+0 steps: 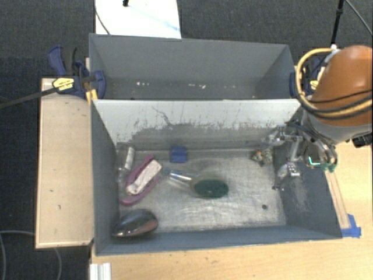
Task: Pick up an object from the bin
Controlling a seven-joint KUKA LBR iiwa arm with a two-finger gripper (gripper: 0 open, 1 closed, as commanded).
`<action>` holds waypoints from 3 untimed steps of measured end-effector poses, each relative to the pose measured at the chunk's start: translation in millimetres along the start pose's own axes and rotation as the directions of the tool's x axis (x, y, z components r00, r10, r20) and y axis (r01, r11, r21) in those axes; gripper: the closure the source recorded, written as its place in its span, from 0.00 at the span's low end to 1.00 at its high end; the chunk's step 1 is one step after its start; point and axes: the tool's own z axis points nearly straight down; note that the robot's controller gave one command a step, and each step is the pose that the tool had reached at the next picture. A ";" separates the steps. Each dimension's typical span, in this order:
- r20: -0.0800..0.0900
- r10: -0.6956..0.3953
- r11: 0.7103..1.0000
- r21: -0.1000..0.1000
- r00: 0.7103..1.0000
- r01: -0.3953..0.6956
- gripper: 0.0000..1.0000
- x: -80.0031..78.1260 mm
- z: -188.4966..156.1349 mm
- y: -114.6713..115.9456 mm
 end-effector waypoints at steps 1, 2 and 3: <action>0.001 -0.180 0.984 0.000 0.984 0.180 0.00 -67.4 157.5 20.4; 0.011 -0.290 0.957 0.001 0.957 0.290 0.00 -29.9 165.3 93.1; 0.017 -0.287 0.958 0.004 0.958 0.287 1.00 -32.6 163.1 89.8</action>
Offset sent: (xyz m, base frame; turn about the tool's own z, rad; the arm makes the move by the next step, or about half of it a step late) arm 0.0672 0.0194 -0.1539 -0.1827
